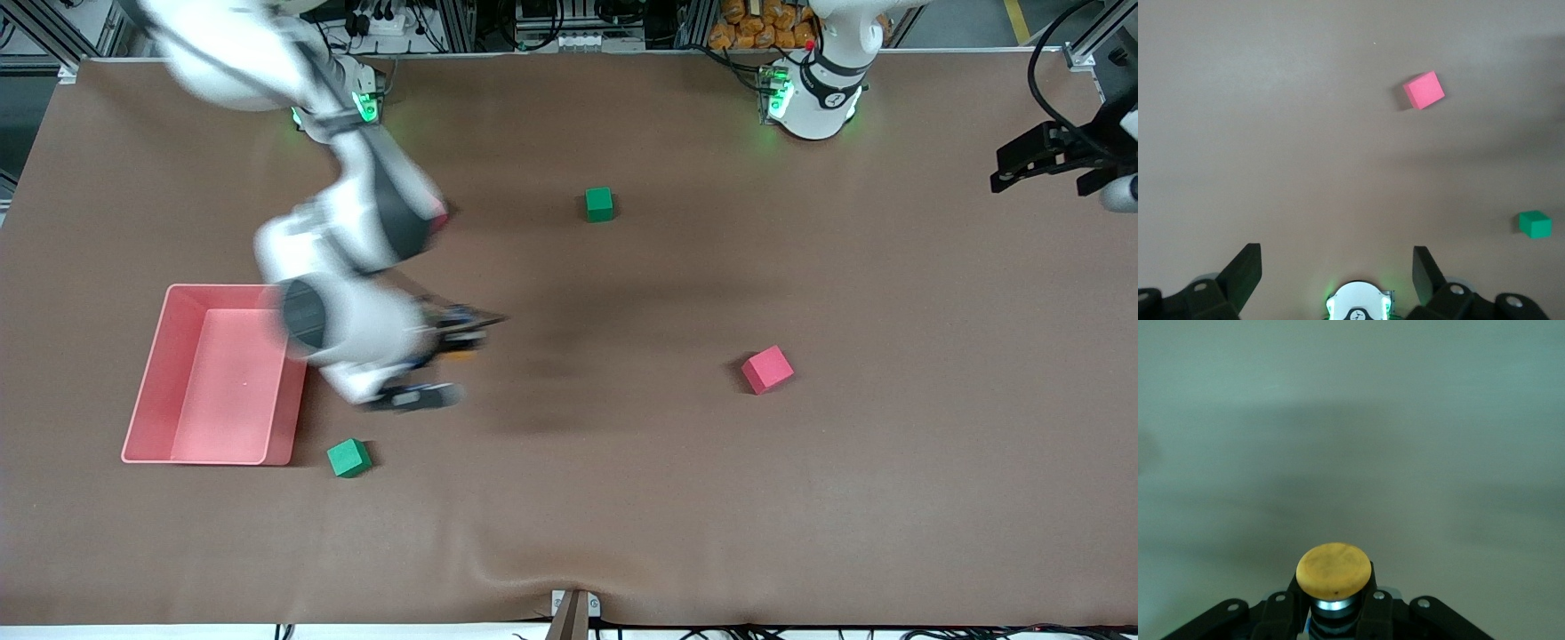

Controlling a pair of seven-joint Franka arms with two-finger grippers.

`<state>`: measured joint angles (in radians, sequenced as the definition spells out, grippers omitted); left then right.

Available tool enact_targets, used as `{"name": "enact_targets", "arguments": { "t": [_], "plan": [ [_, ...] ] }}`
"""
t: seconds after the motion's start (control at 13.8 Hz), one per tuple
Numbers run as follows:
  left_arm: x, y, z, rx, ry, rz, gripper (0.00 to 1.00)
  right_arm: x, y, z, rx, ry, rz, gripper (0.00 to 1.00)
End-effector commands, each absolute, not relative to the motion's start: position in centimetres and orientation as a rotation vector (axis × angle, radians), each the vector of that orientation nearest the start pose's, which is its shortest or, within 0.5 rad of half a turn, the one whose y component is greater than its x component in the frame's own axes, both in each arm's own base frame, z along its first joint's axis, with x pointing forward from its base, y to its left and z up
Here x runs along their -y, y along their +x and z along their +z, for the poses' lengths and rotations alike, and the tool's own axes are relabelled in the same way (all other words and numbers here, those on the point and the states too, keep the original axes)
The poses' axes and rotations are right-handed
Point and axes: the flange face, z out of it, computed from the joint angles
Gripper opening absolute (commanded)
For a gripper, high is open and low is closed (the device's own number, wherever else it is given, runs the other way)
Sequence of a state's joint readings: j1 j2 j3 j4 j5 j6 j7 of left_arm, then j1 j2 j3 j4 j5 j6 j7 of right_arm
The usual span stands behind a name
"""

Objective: Place and upright button with both arms
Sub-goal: 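Lift the button and carry it to mid-table with the right gripper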

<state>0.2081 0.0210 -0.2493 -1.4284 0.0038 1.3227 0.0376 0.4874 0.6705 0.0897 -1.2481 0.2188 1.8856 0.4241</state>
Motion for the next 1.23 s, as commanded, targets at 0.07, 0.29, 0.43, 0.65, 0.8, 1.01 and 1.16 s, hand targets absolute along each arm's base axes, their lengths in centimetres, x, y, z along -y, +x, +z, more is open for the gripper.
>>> {"name": "enact_targets", "arguments": {
  "t": [0.07, 0.29, 0.43, 0.65, 0.8, 1.01, 1.16],
  "plan": [
    [1.7, 54.1, 64.5, -0.17, -3.134, 0.255, 1.0, -51.2, 56.3, 31.0, 0.177, -2.903, 0.162, 0.0],
    [1.7, 54.1, 64.5, -0.166, -3.129, 0.255, 1.0, -55.0, 53.2, 26.3, 0.197, -2.914, 0.16, 0.0],
    [1.6, 54.1, 64.5, -0.165, -3.128, 0.255, 1.0, -55.9, 52.6, 23.2, 0.187, -2.914, 0.142, 0.0],
    [1.7, 54.3, 64.4, -0.169, -3.126, 0.255, 1.0, -56.1, 52.9, 20.9, 0.105, -2.908, 0.102, 0.0],
    [1.7, 54.3, 64.4, -0.172, -3.128, 0.255, 1.0, -56.0, 52.6, 19.5, 0.1, -2.921, 0.119, 0.0],
    [0.7, 54.4, 64.4, -0.115, -3.13, 0.253, 1.0, -56.2, 52.6, 19.7, 0.102, -2.916, 0.1, 0.99],
    [0.1, 54.4, 64.5, -0.117, -3.132, 0.248, 1.0, -55.3, 53.9, 22.0, 0.08, -2.913, 0.078, 1.0]
  ]
}}
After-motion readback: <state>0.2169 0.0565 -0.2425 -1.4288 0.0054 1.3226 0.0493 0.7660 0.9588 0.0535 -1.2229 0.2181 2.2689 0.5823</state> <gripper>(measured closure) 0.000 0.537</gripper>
